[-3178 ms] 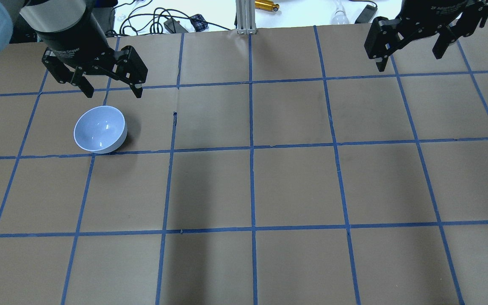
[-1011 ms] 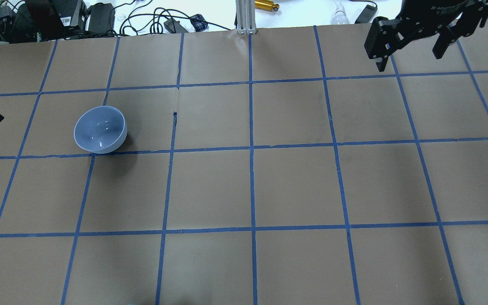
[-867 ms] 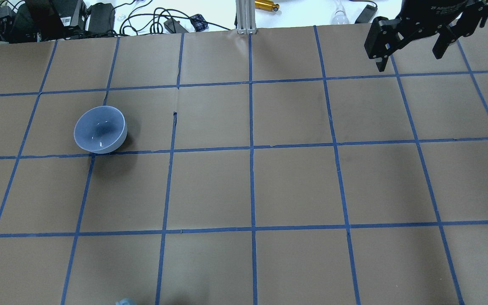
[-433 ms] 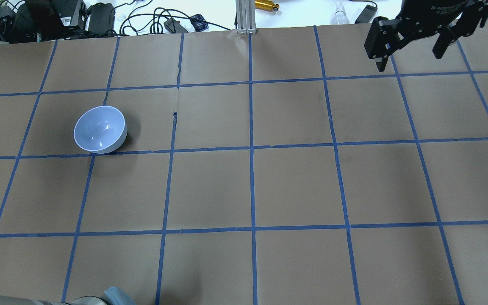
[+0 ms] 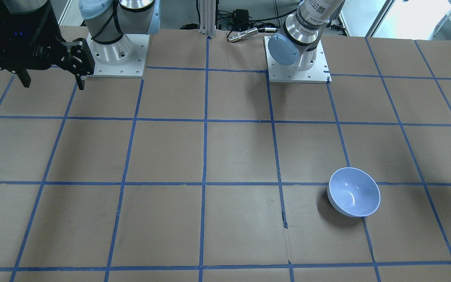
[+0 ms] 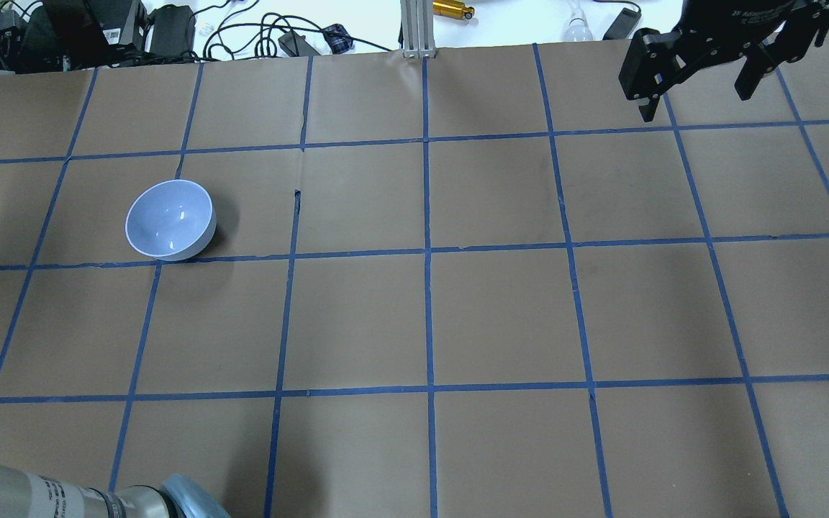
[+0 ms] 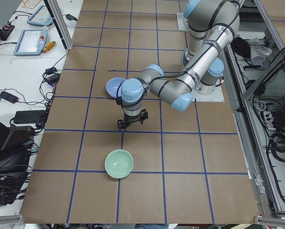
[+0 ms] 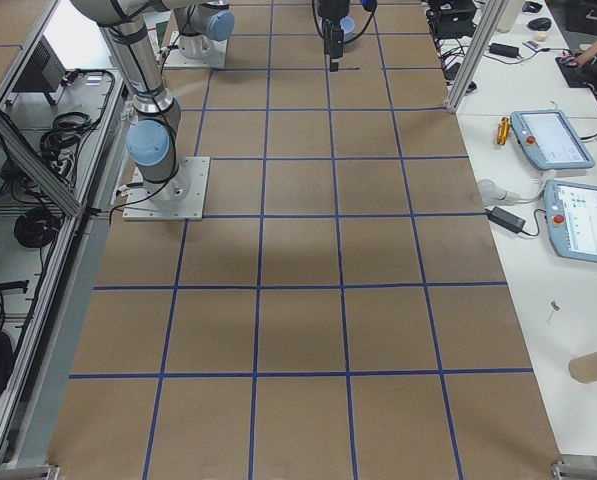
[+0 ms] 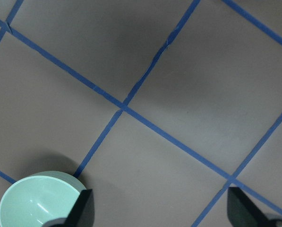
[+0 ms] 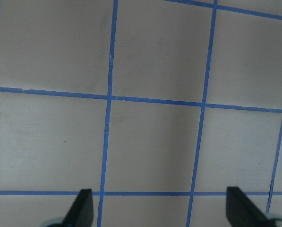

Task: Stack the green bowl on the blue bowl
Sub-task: 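Lower the left gripper onto the rim of the mint green bowl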

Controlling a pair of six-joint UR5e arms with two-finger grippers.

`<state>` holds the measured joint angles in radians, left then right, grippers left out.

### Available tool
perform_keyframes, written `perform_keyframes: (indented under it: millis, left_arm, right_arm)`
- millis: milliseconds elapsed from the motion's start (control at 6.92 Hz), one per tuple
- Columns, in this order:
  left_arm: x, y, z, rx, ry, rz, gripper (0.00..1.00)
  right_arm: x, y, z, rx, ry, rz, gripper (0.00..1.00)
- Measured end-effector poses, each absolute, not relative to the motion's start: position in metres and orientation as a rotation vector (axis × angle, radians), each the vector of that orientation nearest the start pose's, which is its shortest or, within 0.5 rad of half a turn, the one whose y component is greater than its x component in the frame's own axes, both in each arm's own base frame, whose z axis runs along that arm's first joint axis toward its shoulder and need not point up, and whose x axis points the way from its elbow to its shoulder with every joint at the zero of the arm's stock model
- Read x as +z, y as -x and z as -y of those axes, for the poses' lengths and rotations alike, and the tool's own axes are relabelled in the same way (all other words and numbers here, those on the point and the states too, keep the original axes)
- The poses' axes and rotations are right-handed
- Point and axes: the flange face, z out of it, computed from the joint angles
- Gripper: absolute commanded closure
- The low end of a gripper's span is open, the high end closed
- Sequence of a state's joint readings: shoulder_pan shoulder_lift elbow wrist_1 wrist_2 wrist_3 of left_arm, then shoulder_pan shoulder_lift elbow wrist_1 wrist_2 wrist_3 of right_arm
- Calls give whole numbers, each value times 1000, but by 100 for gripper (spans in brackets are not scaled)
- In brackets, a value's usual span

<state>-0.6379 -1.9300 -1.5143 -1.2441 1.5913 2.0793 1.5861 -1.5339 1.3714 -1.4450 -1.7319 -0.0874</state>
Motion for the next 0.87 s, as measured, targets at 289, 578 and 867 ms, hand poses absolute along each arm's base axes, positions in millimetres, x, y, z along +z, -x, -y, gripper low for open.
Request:
perform_keyframes:
  millis: [289, 578, 867]
  left_arm:
    - [301, -480, 466, 34, -1846, -2512, 0]
    - [262, -514, 461, 38, -1924, -2443, 1]
    - [240, -536, 468, 41, -2025, -2363, 2]
  right_arm:
    - [556, -125, 504, -51, 165, -3299, 0]
    - [556, -125, 504, -51, 165, -3299, 0]
    - [556, -125, 504, -51, 165, -3299, 0]
